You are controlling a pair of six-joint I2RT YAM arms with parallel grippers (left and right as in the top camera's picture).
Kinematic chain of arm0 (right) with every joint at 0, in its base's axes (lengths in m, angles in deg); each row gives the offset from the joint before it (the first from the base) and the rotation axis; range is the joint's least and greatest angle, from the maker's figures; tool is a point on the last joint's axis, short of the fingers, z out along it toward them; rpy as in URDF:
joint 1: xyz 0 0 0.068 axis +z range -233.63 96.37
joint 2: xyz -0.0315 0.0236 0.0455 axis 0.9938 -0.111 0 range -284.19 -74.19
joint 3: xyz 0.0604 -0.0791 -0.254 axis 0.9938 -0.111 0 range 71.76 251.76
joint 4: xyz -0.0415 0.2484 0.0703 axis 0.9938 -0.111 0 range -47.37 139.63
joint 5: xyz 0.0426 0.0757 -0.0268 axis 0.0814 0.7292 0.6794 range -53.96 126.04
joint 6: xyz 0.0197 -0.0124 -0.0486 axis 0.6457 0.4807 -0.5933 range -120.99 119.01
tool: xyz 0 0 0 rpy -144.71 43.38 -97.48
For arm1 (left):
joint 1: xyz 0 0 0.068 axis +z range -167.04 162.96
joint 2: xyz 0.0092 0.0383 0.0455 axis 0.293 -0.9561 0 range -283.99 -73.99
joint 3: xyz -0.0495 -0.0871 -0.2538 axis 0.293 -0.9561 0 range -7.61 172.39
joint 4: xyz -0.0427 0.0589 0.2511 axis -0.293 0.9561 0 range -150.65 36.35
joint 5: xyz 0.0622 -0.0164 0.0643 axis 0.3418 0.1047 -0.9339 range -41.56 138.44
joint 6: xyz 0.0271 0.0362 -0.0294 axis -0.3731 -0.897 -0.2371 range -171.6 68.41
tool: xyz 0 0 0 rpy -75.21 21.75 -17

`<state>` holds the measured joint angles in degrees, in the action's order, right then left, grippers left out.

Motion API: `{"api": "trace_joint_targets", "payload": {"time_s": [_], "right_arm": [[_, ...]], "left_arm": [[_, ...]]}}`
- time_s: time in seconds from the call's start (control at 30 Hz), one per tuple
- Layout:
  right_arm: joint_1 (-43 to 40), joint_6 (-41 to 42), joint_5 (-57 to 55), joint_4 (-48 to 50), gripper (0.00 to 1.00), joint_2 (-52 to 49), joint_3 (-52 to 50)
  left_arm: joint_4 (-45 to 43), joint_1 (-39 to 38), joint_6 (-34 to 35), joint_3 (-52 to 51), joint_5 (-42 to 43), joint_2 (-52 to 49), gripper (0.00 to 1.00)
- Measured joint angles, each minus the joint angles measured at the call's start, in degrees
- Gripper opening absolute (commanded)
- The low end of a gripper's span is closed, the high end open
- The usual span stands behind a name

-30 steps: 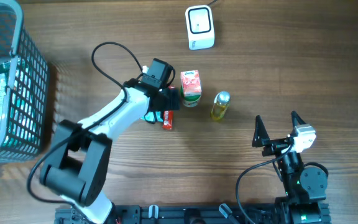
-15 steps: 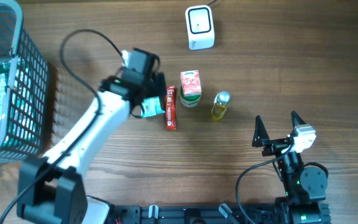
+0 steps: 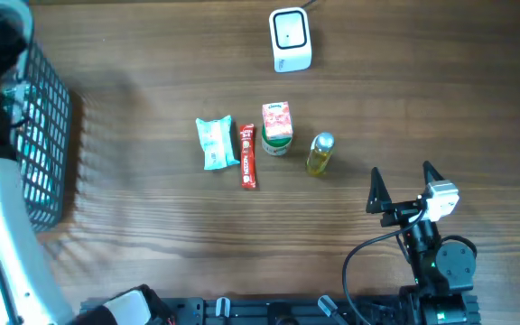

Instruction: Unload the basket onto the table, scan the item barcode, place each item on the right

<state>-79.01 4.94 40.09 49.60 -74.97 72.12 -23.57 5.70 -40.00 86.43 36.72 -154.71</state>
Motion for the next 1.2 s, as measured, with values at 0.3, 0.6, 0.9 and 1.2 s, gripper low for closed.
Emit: {"api": "trace_joint_targets", "payload": {"time_s": [0.3, 0.6, 0.9, 1.2], "right_arm": [[0.0, 0.0, 0.0, 0.0, 1.00, 0.0, 0.0], [0.0, 0.0, 0.0, 0.0, 1.00, 0.0, 0.0], [0.0, 0.0, 0.0, 0.0, 1.00, 0.0, 0.0], [0.0, 0.0, 0.0, 0.0, 1.00, 0.0, 0.0]], "left_arm": [[2.2, 17.5, -1.3, 0.0, 2.6, -9.2, 1.00], [3.1, 22.1, -10.4, 0.0, 9.6, -25.0, 1.00], [7.6, 22.0, -25.2, 0.0, 22.7, -40.4, 1.00], [8.2, 22.0, -31.0, 0.3, 25.0, -42.2, 1.00]]}}
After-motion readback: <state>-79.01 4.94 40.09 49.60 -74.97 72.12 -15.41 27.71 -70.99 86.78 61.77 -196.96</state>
